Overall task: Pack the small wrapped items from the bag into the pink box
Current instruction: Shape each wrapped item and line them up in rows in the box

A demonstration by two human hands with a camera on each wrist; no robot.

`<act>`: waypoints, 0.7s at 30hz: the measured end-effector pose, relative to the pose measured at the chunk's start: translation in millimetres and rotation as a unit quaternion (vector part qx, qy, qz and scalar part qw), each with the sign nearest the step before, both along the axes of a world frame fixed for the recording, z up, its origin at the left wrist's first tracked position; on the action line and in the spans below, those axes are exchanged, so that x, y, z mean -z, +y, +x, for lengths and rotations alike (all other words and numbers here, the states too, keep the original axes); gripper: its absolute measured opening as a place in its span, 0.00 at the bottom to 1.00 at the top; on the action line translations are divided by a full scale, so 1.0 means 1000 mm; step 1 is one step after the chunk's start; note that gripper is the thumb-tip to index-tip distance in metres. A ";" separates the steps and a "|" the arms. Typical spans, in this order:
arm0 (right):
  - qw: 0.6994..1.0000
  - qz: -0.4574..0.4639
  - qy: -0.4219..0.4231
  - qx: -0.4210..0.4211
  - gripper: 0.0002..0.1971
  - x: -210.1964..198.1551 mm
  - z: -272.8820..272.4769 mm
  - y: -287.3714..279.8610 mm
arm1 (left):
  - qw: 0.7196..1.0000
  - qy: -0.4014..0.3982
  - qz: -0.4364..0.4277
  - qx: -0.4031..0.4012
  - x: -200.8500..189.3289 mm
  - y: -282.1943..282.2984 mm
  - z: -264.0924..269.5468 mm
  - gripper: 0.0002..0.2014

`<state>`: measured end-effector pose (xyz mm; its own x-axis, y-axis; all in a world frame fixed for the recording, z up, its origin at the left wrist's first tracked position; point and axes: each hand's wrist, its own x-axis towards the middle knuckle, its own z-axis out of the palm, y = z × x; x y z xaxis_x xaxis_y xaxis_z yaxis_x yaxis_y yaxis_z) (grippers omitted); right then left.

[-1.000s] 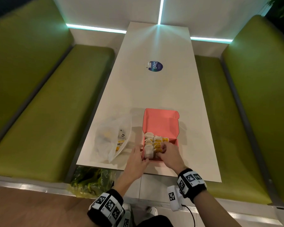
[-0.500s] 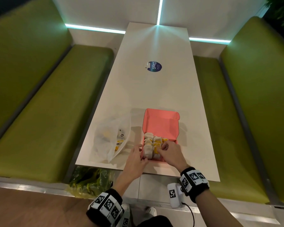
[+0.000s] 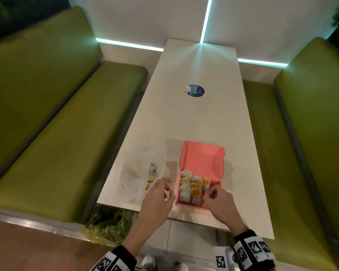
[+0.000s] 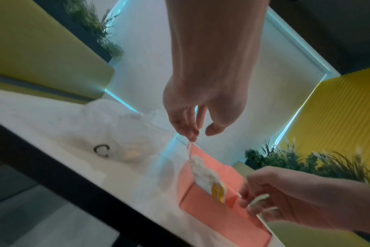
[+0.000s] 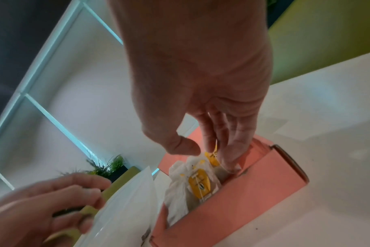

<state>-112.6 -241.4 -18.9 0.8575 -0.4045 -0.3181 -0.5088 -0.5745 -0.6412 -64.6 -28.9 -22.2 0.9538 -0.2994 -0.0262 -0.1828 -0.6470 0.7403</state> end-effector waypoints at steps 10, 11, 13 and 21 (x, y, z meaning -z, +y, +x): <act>0.940 -0.091 -0.187 -0.271 0.07 -0.034 0.073 0.105 | 0.981 0.033 0.183 -0.059 -0.002 0.039 0.084 0.22; 0.928 -0.110 -0.178 -0.309 0.09 -0.032 0.082 0.115 | 0.986 0.034 0.150 -0.058 -0.003 0.043 0.086 0.18; 0.898 -0.157 -0.137 -0.388 0.11 -0.027 0.095 0.130 | 0.994 0.033 0.081 -0.072 -0.006 0.054 0.086 0.10; 0.878 -0.246 0.019 -0.411 0.09 -0.014 0.113 0.147 | 0.985 0.031 -0.081 -0.148 -0.012 0.095 0.072 0.05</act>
<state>0.3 -94.2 -5.2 0.9161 0.2499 -0.3136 0.1918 -0.9599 -0.2046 7.2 65.8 -10.5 0.9980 -0.0134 -0.0616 0.0448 -0.5374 0.8421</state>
